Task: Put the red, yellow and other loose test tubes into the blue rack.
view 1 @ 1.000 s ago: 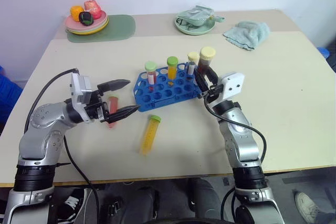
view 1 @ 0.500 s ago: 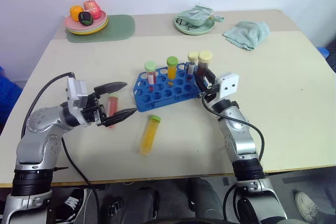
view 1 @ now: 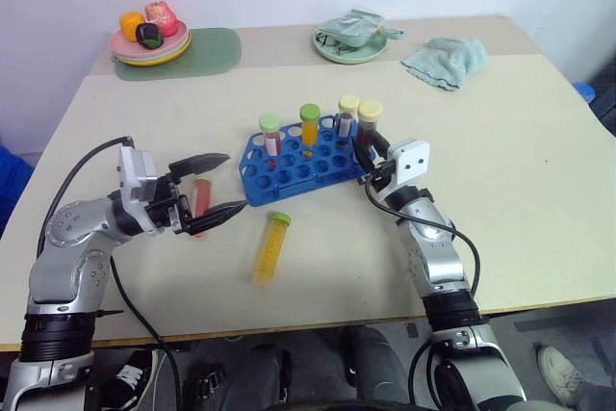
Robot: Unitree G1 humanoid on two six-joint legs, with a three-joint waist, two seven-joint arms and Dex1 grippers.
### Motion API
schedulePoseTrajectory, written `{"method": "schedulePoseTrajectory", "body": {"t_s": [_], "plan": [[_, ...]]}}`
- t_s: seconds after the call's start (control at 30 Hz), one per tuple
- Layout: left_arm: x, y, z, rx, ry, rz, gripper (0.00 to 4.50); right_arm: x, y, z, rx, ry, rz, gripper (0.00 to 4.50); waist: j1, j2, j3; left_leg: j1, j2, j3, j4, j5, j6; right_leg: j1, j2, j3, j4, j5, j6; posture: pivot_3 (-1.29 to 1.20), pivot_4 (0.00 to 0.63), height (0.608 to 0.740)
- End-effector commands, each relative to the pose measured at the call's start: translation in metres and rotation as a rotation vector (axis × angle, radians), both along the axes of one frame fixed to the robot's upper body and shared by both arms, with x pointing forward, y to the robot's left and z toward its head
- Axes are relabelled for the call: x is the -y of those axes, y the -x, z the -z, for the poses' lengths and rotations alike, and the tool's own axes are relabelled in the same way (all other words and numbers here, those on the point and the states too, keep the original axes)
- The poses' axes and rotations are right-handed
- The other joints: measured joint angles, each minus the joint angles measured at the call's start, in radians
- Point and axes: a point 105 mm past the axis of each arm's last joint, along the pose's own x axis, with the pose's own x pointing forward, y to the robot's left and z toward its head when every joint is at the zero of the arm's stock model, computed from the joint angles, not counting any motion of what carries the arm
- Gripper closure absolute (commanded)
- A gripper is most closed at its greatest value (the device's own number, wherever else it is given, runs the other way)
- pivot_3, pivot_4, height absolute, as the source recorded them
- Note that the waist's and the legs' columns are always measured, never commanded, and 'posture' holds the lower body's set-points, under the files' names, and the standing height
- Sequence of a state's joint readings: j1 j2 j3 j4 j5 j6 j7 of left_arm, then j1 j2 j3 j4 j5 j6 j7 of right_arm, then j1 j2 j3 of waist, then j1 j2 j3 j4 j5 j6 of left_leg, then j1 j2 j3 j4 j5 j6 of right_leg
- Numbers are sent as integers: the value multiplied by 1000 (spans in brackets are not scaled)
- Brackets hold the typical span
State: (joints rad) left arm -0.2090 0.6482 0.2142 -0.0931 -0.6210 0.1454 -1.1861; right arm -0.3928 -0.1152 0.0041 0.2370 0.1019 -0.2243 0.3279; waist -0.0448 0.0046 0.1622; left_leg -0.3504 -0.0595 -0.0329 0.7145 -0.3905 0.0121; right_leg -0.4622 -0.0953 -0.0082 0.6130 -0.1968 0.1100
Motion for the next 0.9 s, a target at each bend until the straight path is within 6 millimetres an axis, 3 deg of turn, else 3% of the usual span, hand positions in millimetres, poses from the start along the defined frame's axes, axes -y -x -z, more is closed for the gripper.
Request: {"method": "schedulePoseTrajectory", "body": {"t_s": [0.03, 0.7, 0.9], "plan": [[-4, 3, -7, 40, -2, -13, 0, -4, -1, -10, 45, -1, -11, 3731, 0, 0, 0, 0, 0, 0, 0, 0, 0, 0, 0, 0, 0, 0, 0, 0, 150, 740], [-6, 2, -7, 49, 3, -22, 0, -12, 2, -4, 22, -11, -47, 3731, 0, 0, 0, 0, 0, 0, 0, 0, 0, 0, 0, 0, 0, 0, 0, 0, 150, 740], [-5, 1, -8, 54, 3, -20, 0, -7, 0, -8, 17, -34, -35, 753, 0, 0, 0, 0, 0, 0, 0, 0, 0, 0, 0, 0, 0, 0, 0, 0, 150, 740]]}}
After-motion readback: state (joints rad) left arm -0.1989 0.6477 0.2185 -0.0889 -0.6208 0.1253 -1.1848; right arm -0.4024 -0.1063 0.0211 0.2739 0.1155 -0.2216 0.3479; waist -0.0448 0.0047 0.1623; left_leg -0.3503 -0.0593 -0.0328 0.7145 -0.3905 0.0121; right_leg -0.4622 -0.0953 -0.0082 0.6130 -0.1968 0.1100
